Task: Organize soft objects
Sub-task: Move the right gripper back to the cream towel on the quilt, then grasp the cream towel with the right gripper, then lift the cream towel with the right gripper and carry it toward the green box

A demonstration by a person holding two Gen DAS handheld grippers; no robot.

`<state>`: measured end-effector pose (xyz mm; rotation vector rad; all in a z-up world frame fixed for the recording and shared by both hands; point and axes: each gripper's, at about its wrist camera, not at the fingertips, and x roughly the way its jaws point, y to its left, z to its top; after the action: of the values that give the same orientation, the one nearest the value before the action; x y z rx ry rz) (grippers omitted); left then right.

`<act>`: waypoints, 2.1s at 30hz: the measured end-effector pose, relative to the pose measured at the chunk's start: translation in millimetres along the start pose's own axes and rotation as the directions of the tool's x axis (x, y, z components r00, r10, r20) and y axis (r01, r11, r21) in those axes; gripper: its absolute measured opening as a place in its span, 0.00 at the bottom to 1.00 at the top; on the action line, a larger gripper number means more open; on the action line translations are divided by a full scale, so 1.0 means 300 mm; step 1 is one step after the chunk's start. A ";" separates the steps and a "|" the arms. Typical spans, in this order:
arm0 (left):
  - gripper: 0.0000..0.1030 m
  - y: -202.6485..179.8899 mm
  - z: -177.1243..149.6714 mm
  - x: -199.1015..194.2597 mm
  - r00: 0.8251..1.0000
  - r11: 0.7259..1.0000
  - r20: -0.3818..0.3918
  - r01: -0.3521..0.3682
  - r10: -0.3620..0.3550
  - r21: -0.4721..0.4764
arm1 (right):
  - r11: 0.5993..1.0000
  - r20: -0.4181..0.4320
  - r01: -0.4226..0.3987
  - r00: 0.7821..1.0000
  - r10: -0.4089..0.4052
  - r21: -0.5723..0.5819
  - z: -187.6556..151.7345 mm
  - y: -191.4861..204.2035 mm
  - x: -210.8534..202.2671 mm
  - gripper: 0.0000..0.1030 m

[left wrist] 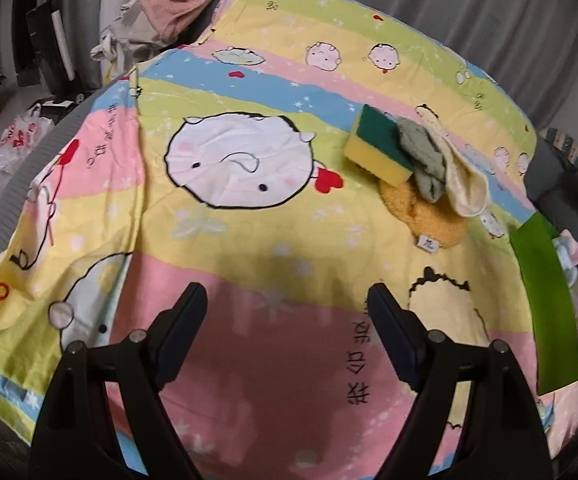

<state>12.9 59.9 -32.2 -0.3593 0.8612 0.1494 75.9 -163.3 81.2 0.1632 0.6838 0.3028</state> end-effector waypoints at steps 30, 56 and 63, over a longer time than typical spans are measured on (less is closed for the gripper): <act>0.79 0.057 0.029 0.002 1.000 0.999 -0.014 0.006 -0.006 -0.041 | 0.975 -0.047 0.005 0.999 0.005 0.224 -0.006 -0.141 0.346 0.05; 0.79 0.061 -0.022 -0.093 0.994 0.989 0.014 0.106 -0.105 -0.103 | 0.963 -0.042 -0.155 0.985 0.168 0.220 -0.218 0.007 -0.183 0.05; 0.79 -0.017 -0.050 -0.039 0.989 0.991 -0.066 0.126 -0.129 -0.043 | 0.986 -0.238 0.046 0.971 -0.005 0.163 -0.323 -0.058 0.045 0.05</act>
<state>-3.9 50.0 -31.0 -0.4572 0.9013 0.0354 27.5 -170.5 -5.1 0.2816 0.9487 0.2416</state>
